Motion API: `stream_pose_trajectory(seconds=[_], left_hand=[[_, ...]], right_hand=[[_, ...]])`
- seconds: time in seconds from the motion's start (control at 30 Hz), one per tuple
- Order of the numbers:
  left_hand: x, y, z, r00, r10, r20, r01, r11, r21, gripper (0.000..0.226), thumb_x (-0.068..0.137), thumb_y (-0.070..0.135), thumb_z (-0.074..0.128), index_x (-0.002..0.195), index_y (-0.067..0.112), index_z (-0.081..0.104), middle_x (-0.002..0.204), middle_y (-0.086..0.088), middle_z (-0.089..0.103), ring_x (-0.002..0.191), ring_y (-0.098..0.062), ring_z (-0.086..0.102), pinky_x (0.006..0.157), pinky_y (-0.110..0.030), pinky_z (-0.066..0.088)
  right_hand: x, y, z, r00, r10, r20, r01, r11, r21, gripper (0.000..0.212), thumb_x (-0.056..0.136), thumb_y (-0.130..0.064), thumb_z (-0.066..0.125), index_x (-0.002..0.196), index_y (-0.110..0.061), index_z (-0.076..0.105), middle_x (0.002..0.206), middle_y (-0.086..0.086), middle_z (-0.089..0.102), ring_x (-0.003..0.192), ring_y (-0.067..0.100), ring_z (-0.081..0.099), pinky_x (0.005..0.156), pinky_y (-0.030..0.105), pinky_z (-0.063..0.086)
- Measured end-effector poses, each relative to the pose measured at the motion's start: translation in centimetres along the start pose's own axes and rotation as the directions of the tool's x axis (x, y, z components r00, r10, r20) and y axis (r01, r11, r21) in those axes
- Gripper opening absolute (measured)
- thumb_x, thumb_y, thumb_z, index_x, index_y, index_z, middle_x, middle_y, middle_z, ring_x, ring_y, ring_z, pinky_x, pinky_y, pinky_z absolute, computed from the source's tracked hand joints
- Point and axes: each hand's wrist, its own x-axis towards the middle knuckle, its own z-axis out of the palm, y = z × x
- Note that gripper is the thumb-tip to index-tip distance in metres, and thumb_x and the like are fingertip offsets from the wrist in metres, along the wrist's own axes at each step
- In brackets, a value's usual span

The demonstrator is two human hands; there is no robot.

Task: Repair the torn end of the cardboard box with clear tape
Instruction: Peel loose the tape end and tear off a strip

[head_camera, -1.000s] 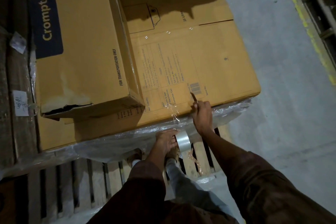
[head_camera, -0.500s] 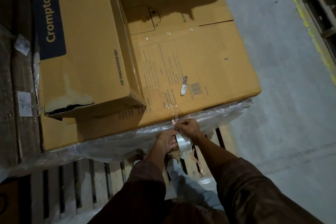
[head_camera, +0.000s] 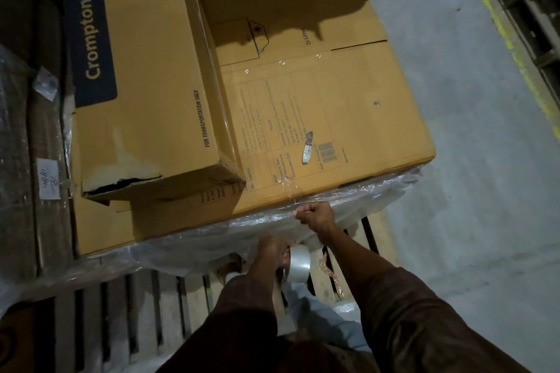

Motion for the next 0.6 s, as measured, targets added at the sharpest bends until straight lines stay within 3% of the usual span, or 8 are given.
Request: stream_pose_trajectory(seconds=[0.1, 0.2, 0.3, 0.37, 0.47, 0.53, 0.6], left_hand=[[-0.3, 1.3, -0.5, 0.991, 0.067, -0.114, -0.038, 0.969, 0.243, 0.011, 0.078, 0.003, 0.076, 0.082, 0.002, 0.066, 0.067, -0.012, 0.064, 0.049, -0.022, 0.061, 0.049, -0.030, 0.052], [-3.4, 5.3, -1.0, 0.944, 0.297, -0.146, -0.151, 0.779, 0.609, 0.031, 0.069, 0.017, 0.088, 0.091, 0.006, 0.069, 0.083, -0.013, 0.073, 0.071, -0.027, 0.072, 0.055, -0.031, 0.057], [-7.4, 10.7, -1.1, 0.897, 0.435, -0.081, -0.247, 0.645, 0.723, 0.028, 0.069, 0.018, 0.088, 0.089, 0.007, 0.072, 0.083, -0.011, 0.074, 0.075, -0.028, 0.073, 0.072, -0.039, 0.062], [-10.6, 14.7, -1.0, 0.843, 0.538, -0.010, -0.366, 0.587, 0.723, 0.022, 0.068, 0.015, 0.086, 0.084, 0.008, 0.073, 0.082, -0.009, 0.074, 0.075, -0.027, 0.072, 0.076, -0.041, 0.062], [-14.4, 19.8, -0.5, 0.672, 0.740, 0.022, -0.575, 0.503, 0.645, 0.009, 0.072, 0.013, 0.082, 0.079, 0.015, 0.076, 0.087, -0.002, 0.076, 0.081, -0.022, 0.072, 0.081, -0.041, 0.061], [-15.4, 21.7, 0.3, 0.460, 0.888, -0.015, -0.682, 0.365, 0.634, 0.008, 0.079, 0.018, 0.079, 0.085, 0.022, 0.077, 0.093, 0.003, 0.076, 0.088, -0.020, 0.071, 0.079, -0.037, 0.058], [-14.7, 22.5, 1.4, 0.244, 0.970, -0.017, -0.669, 0.182, 0.720, 0.016, 0.088, 0.016, 0.070, 0.100, 0.025, 0.074, 0.103, 0.003, 0.074, 0.094, -0.020, 0.069, 0.076, -0.032, 0.051]], right_hand=[[-0.1, -0.2, -0.2, 1.000, 0.017, 0.003, -0.017, 1.000, 0.000, 0.011, 0.081, -0.005, 0.081, 0.079, -0.008, 0.071, 0.081, 0.008, 0.074, 0.068, 0.014, 0.065, 0.055, 0.020, 0.049], [-0.3, -0.6, 0.0, 0.999, 0.050, -0.008, -0.050, 0.998, -0.031, 0.011, 0.082, -0.006, 0.081, 0.084, -0.005, 0.070, 0.077, 0.005, 0.072, 0.063, 0.011, 0.062, 0.047, 0.018, 0.044], [-0.4, -0.9, 0.2, 0.996, 0.080, -0.039, -0.082, 0.995, -0.062, 0.008, 0.084, -0.006, 0.079, 0.081, -0.006, 0.071, 0.076, 0.006, 0.071, 0.059, 0.013, 0.060, 0.048, 0.022, 0.045], [-0.4, -1.0, 0.2, 0.996, 0.077, -0.051, -0.081, 0.994, -0.067, 0.018, 0.083, -0.005, 0.078, 0.070, -0.012, 0.068, 0.072, 0.008, 0.070, 0.058, 0.016, 0.059, 0.050, 0.025, 0.045], [-0.4, -0.9, 0.3, 0.996, 0.080, -0.045, -0.082, 0.995, -0.051, 0.017, 0.081, -0.010, 0.083, 0.071, -0.010, 0.069, 0.072, 0.007, 0.070, 0.061, 0.016, 0.059, 0.053, 0.028, 0.048], [-0.5, -0.8, 0.6, 0.995, 0.089, -0.036, -0.091, 0.995, -0.042, 0.016, 0.081, -0.010, 0.083, 0.081, -0.001, 0.070, 0.078, 0.010, 0.073, 0.065, 0.016, 0.060, 0.059, 0.030, 0.052], [-0.4, -0.5, 0.8, 0.995, 0.089, -0.042, -0.091, 0.995, -0.037, 0.020, 0.080, -0.011, 0.084, 0.084, 0.003, 0.071, 0.084, 0.014, 0.075, 0.066, 0.017, 0.061, 0.065, 0.034, 0.054]])
